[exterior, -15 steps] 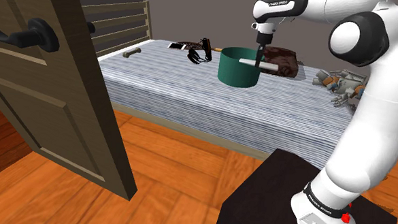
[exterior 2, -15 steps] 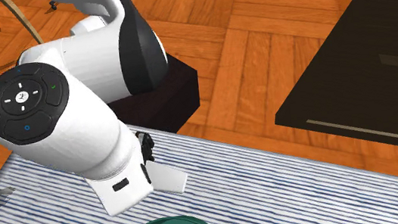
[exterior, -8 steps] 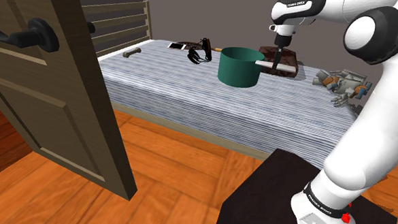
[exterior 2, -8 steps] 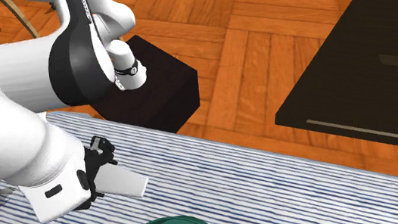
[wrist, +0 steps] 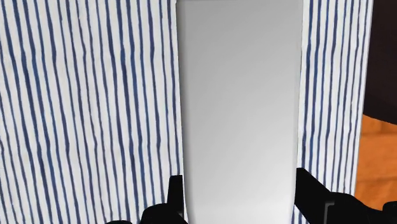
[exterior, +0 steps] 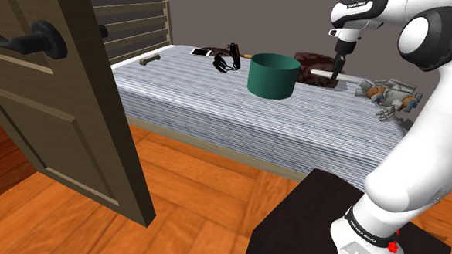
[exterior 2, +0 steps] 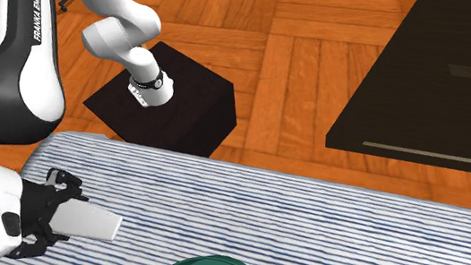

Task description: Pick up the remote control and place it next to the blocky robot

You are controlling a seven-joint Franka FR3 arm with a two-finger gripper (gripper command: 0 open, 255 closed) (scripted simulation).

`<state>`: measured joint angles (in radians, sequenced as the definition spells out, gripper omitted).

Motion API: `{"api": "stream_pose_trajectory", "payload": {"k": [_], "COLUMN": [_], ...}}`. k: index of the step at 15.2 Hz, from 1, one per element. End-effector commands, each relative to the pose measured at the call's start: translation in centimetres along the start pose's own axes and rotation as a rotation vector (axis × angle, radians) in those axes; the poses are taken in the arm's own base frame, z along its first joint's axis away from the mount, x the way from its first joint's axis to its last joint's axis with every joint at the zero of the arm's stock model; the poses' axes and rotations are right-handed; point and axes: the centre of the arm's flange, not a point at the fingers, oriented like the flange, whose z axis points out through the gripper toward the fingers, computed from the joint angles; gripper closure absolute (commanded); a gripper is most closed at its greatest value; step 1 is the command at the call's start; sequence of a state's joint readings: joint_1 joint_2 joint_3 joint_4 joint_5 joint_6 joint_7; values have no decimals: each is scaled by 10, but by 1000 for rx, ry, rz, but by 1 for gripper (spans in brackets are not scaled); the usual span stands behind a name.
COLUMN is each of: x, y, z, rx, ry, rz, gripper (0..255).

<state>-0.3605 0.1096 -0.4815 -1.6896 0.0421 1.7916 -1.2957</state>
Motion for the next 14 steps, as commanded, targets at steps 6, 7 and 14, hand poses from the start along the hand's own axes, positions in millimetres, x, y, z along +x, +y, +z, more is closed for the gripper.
{"api": "stream_pose_trajectory", "payload": {"k": [6,7,14], "x": [-67,-67,-66], "y": [25,25,24], "z": [9,15,52], "rx": [0,0,0], "ry": [0,0,0], "rz": [-1,-1,-1], "gripper": [255,255,255]}}
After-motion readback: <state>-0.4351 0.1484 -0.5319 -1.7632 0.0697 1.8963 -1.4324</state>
